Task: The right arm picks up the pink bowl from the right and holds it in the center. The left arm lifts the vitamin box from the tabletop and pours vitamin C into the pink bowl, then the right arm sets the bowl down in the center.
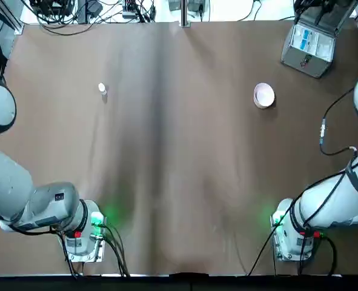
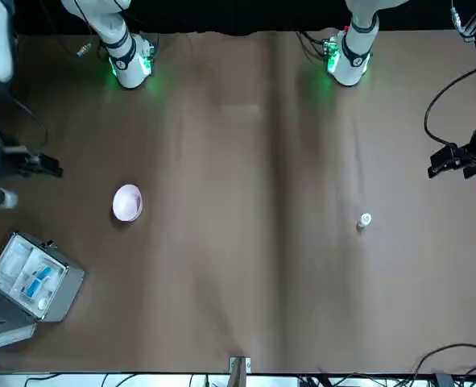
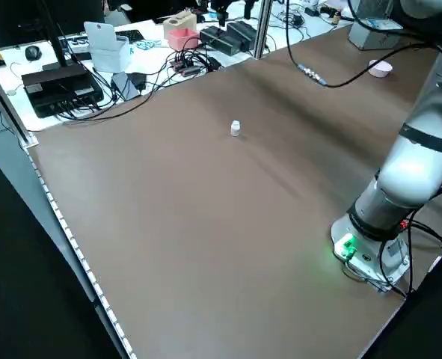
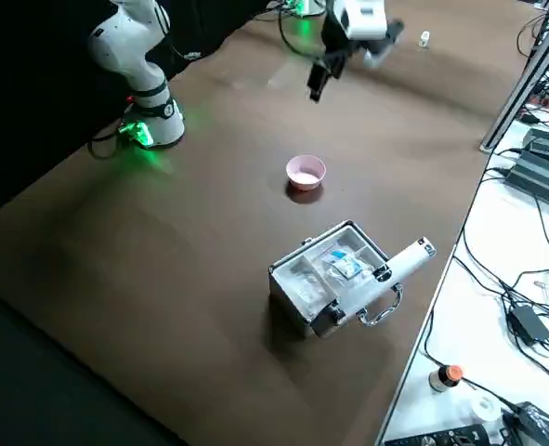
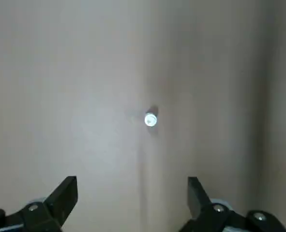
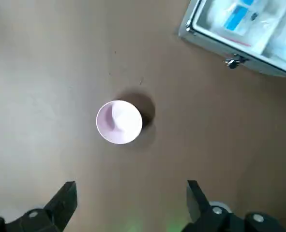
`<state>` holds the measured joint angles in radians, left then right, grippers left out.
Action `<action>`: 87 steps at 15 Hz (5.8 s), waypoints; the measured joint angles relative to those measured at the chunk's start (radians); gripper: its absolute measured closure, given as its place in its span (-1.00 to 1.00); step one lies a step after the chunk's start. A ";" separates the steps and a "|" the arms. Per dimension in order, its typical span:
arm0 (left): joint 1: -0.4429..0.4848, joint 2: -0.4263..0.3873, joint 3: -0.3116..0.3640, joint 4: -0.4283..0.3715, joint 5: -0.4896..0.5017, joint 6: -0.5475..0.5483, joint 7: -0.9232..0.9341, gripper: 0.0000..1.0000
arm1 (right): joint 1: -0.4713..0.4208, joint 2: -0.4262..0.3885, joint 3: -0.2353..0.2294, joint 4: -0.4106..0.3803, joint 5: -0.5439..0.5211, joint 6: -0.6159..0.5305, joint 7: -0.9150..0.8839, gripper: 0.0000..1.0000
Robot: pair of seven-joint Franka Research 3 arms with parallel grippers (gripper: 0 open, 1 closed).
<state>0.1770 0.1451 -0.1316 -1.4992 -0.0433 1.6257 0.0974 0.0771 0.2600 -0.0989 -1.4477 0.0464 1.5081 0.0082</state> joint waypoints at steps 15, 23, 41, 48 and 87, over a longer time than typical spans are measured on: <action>0.275 0.370 0.002 0.035 -0.565 0.021 0.918 -1.00 | 0.003 0.198 -0.002 -0.384 0.077 0.401 0.002 -0.39; 0.354 0.528 -0.001 0.040 -0.716 0.013 1.429 -1.00 | -0.001 0.256 -0.003 -0.408 0.077 0.473 0.002 0.21; 0.398 0.828 -0.007 0.045 -0.851 -0.136 2.386 -1.00 | 0.056 0.295 0.002 -0.381 0.080 0.515 0.097 0.95; 0.374 0.890 -0.011 0.053 -0.851 -0.123 2.392 -1.00 | 0.233 0.291 0.009 -0.194 0.083 0.322 0.468 0.95; 0.342 0.863 -0.104 0.105 -0.769 -0.135 2.372 0.28 | 0.638 0.466 0.027 0.271 0.565 0.296 1.604 0.95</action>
<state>0.5193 1.0080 -0.2353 -1.3945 -0.8126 1.4910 2.4696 0.7148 0.7263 -0.0715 -1.1765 0.6117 1.8040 1.6125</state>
